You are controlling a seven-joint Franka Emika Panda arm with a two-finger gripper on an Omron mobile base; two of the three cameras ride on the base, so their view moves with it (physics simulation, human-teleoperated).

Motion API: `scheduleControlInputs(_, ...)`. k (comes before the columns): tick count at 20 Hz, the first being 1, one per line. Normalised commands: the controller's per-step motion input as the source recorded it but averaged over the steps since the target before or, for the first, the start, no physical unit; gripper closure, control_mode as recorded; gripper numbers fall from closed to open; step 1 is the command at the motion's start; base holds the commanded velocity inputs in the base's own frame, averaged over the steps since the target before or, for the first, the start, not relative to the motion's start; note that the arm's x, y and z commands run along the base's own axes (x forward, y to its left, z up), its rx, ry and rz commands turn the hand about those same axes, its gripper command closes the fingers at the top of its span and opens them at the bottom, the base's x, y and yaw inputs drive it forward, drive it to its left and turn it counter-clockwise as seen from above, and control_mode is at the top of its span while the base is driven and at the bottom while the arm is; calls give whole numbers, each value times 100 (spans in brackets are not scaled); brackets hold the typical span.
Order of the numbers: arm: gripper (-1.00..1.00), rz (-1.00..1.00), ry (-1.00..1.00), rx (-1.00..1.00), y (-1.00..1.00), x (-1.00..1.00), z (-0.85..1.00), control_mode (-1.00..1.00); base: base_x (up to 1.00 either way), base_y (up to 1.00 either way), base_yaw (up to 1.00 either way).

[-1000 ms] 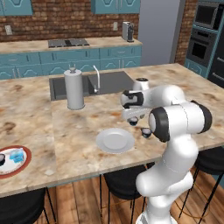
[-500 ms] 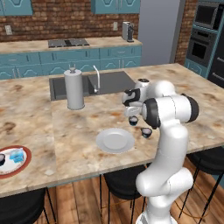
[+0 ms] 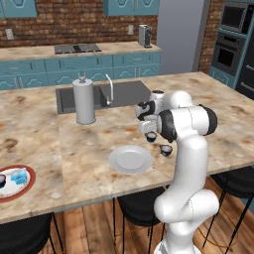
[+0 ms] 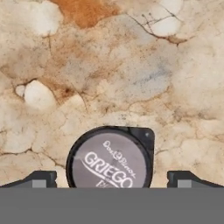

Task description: Place two yogurt containers on each plate.

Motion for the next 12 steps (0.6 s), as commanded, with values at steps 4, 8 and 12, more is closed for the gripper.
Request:
scheduleControlInputs(4, -100, 0, 6, 0, 0, 7, -23, -100, 0, 0, 0)
scheduleControlInputs(8, -100, 0, 7, 0, 0, 8, -23, -100, 0, 0, 0)
scheduleControlInputs(12, -100, 0, 6, 0, 0, 7, -29, -100, 0, 0, 0)
